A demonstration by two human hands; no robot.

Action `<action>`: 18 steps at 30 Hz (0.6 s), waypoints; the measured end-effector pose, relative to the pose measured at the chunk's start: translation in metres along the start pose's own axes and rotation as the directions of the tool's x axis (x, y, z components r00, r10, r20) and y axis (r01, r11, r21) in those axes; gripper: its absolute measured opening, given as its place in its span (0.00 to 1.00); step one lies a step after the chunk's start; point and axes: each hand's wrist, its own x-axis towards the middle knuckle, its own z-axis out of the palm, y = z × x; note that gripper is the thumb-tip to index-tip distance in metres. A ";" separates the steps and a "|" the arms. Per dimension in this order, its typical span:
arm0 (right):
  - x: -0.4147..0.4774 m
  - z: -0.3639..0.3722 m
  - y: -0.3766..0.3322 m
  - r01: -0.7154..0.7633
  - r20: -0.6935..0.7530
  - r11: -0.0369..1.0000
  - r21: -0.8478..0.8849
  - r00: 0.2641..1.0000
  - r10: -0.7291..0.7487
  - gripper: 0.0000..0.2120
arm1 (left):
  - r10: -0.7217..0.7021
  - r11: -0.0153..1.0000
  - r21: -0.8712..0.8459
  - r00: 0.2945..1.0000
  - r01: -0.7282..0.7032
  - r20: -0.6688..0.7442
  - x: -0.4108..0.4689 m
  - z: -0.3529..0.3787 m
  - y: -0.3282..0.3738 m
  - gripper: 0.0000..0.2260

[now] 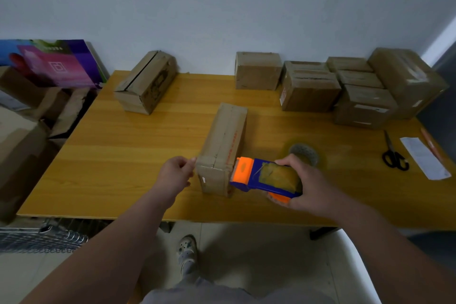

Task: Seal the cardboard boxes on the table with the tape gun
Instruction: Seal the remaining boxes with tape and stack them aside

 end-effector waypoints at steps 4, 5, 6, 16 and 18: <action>0.000 0.003 0.004 -0.016 0.012 1.000 0.023 1.000 0.015 0.35 | -0.038 0.992 -0.120 0.995 0.050 0.097 0.001 -0.001 -0.004 0.14; 0.000 0.003 0.004 -0.018 0.016 0.999 0.031 1.000 0.017 0.35 | -0.040 0.987 -0.148 0.992 0.057 0.119 0.002 -0.002 -0.004 0.14; 0.000 0.003 0.004 -0.017 0.017 0.999 0.036 1.000 0.016 0.35 | -0.039 0.983 -0.174 0.989 0.063 0.142 0.002 -0.003 -0.005 0.14; -0.001 0.004 0.001 -0.046 0.023 0.998 0.036 0.999 0.046 0.35 | -0.177 0.981 -0.032 0.953 0.190 0.248 0.002 -0.005 -0.001 0.08; -0.001 0.004 0.000 -0.045 0.024 0.998 0.036 0.999 0.045 0.35 | -0.117 0.992 0.066 0.989 0.112 0.090 0.004 -0.006 0.001 0.06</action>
